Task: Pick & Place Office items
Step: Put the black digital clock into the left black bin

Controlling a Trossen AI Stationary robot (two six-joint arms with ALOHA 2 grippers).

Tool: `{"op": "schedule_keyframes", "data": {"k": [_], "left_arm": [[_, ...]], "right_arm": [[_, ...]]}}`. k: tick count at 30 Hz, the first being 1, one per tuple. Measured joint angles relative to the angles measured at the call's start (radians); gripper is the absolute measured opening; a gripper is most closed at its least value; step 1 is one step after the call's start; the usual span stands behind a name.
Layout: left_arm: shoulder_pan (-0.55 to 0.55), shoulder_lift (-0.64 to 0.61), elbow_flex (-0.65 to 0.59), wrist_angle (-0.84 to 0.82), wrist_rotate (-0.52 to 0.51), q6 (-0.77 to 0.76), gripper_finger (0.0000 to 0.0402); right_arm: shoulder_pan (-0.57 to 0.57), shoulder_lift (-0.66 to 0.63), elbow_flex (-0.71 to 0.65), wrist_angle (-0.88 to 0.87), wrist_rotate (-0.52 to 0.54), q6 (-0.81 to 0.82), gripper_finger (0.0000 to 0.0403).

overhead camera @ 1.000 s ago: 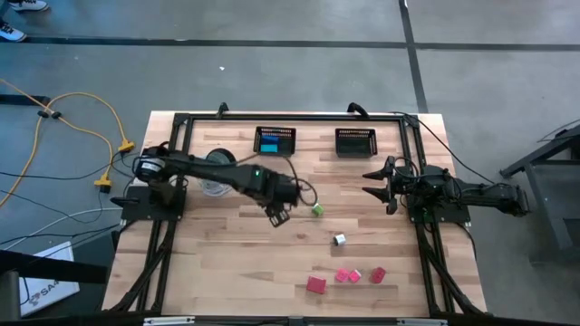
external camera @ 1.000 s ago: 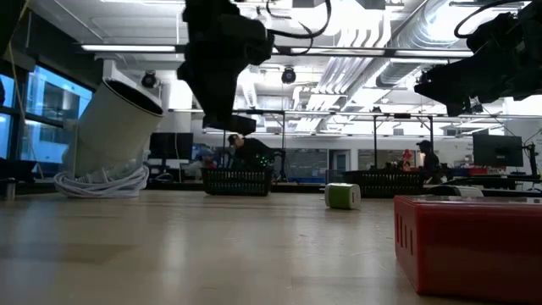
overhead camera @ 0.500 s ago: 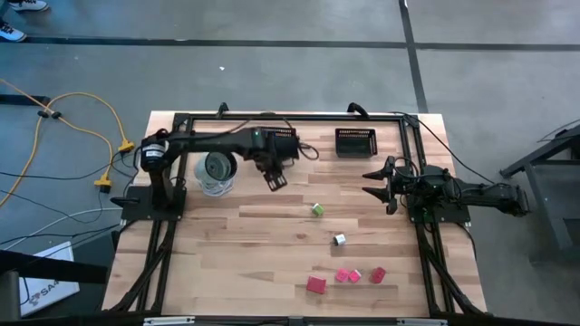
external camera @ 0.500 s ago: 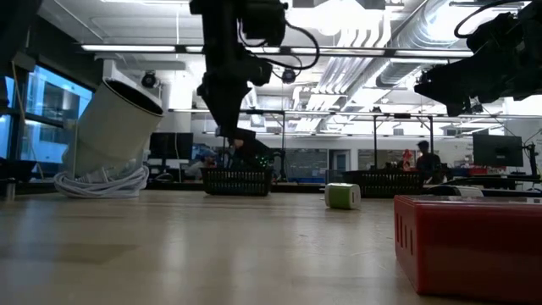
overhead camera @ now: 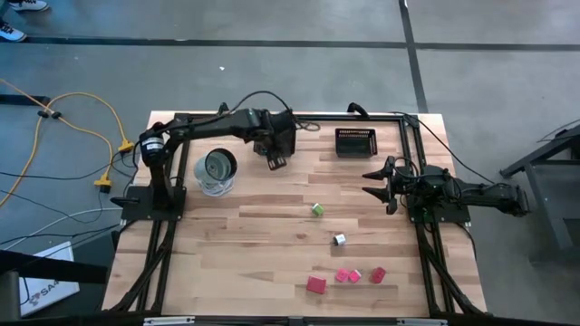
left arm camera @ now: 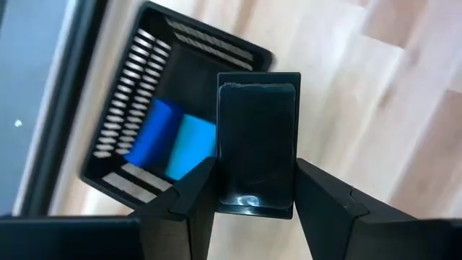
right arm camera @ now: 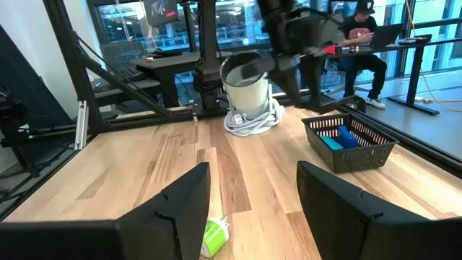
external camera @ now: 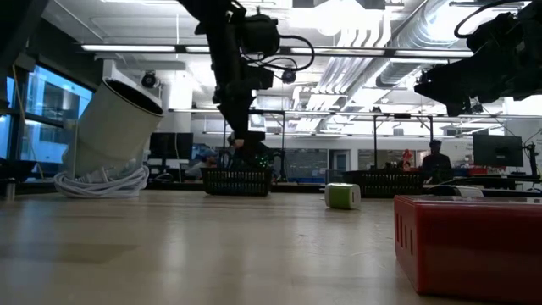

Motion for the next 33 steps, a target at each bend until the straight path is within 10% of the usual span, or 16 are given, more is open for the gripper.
{"op": "schedule_keyframes", "data": {"k": [33], "left_arm": [[0.169, 0.124, -0.003, 0.136, 0.183, 0.298, 0.0154]], "right_arm": [[0.0, 0.0, 0.0, 0.0, 0.0, 0.0, 0.0194]]}}
